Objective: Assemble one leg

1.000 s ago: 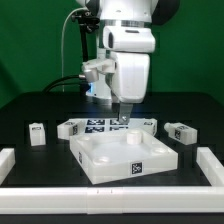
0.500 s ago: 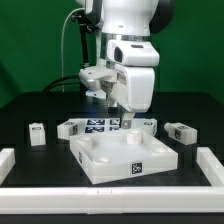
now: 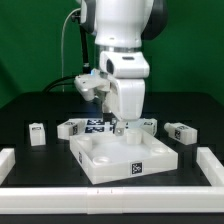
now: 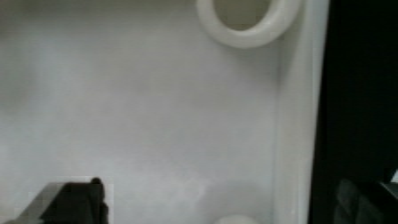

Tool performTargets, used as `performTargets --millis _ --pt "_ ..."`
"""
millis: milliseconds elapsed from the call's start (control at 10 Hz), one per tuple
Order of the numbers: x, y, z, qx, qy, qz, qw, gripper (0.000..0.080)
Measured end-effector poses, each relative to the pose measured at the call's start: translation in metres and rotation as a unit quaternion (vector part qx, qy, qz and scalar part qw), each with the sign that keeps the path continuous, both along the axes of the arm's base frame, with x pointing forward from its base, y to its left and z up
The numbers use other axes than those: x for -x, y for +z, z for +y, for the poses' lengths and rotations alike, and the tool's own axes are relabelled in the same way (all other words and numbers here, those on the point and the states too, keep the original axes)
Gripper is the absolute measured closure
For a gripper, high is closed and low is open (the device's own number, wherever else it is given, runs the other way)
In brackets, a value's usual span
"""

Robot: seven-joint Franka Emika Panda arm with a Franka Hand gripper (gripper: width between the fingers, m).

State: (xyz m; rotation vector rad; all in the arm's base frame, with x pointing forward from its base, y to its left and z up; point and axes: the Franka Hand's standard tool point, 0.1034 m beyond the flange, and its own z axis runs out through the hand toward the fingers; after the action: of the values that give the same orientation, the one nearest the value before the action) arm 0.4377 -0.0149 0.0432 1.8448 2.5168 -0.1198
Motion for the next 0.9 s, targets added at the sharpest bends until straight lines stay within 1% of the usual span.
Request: performTargets --millis 100,300,400,500,600,700,800,900 --pt "0.006 -0.005 -0.001 -0.001 -0.002 0.007 1.0 0.0149" --pt "0.017 -0.024 -0.003 -0.007 -0.007 0.022 1.0 0.0149" --pt "0.02 -0.03 -0.004 -0.009 -0.009 0.028 1.0 0.0149" --pt "0.019 -0.034 -0.005 -0.009 -0.011 0.031 0.999 0.0149" --pt "0.017 -0.033 -0.005 -0.009 -0.011 0.029 0.999 0.0149" --pt "0.015 -0.03 -0.005 -0.008 -0.011 0.025 1.0 0.0271" --pt "0.014 -0.029 -0.005 -0.008 -0.014 0.024 1.0 0.0271" --pt "0.015 -0.03 -0.005 -0.008 -0.014 0.025 1.0 0.0409"
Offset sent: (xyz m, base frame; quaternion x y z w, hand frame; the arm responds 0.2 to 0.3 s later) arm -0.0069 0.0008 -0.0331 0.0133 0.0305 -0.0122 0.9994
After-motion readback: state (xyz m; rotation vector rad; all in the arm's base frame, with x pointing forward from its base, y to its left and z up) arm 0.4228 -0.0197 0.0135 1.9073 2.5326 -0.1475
